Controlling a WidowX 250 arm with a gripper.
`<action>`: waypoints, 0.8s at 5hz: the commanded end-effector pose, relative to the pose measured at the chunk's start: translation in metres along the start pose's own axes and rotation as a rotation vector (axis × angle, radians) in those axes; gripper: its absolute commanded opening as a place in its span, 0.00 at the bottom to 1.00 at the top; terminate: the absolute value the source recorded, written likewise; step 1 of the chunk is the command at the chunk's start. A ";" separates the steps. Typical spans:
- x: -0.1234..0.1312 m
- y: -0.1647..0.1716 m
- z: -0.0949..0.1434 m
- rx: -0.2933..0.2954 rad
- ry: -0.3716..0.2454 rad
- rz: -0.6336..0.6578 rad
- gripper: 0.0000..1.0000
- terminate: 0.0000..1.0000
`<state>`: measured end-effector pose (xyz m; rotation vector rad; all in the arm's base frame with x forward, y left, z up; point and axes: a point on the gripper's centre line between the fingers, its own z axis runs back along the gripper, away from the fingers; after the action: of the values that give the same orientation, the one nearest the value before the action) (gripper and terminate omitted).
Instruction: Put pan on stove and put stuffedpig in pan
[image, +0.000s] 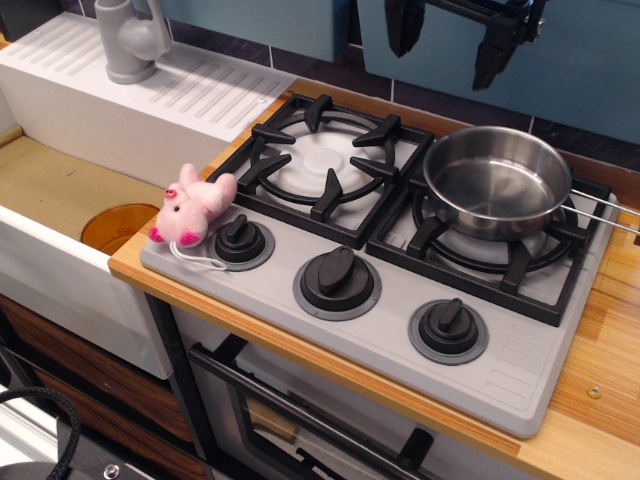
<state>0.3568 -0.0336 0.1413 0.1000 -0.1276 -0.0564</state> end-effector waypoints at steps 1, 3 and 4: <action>0.000 0.000 0.000 0.000 0.000 0.000 1.00 0.00; 0.004 -0.008 -0.046 -0.043 -0.083 0.010 1.00 0.00; 0.003 -0.006 -0.061 -0.052 -0.112 0.004 1.00 0.00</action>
<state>0.3624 -0.0348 0.0702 0.0479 -0.2060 -0.0691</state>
